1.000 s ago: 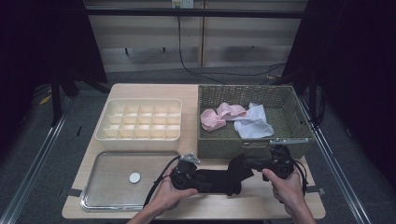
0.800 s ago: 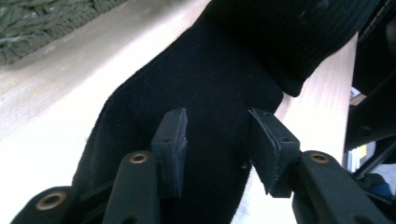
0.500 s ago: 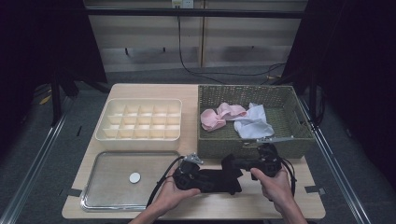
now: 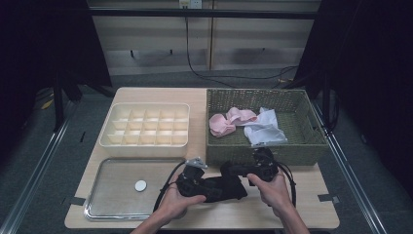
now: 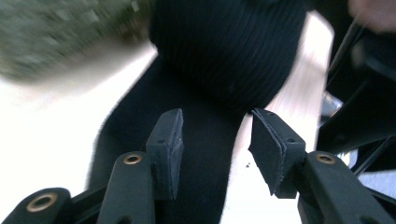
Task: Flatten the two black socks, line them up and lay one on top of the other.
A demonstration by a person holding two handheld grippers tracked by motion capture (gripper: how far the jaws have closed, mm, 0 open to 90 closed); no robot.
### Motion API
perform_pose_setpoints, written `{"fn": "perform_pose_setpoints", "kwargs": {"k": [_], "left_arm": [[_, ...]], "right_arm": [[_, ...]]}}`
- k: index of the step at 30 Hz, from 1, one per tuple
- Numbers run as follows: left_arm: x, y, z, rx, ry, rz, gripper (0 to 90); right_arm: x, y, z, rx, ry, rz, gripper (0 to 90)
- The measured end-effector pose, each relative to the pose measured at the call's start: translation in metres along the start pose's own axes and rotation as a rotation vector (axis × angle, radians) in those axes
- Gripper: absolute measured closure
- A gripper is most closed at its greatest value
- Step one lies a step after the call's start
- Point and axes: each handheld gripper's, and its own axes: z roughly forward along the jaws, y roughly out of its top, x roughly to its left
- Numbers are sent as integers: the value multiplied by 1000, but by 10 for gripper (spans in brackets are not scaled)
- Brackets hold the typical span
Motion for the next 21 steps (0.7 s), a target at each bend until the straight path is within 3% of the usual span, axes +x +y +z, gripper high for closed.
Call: {"fn": "perform_pose_setpoints", "kwargs": {"k": [3, 4, 5, 6, 9, 12, 14, 15, 17, 21], "left_arm": [[4, 2, -24, -52, 10, -10, 536], [4, 2, -24, -52, 10, -10, 529], [9, 0, -36, -55, 44, -26, 514], [12, -3, -40, -58, 52, -45, 498], [19, -9, -42, -27, 78, -53, 446], [28, -16, -32, 37, 102, -88, 431], [29, -19, -28, 29, 120, -118, 503], [29, -20, -27, 42, 102, -106, 568], [27, -20, -24, 65, 120, -89, 626], [31, -19, -17, 62, 94, -93, 794]], "right_arm": [[-1, -1, 2, 6, -3, -1, 820], [0, -1, 2, 9, -4, -2, 820], [-1, -1, 3, 11, -7, -3, 820], [-1, -2, 3, 13, -6, -2, 819], [-1, -2, 4, 19, -8, -2, 819], [0, -2, 8, 26, -5, -2, 817], [1, -3, 9, 24, -1, 2, 816], [1, -3, 9, 21, 3, -2, 815], [4, -4, 10, 26, 5, -5, 815], [7, -2, 9, 28, 4, -13, 815]]}}
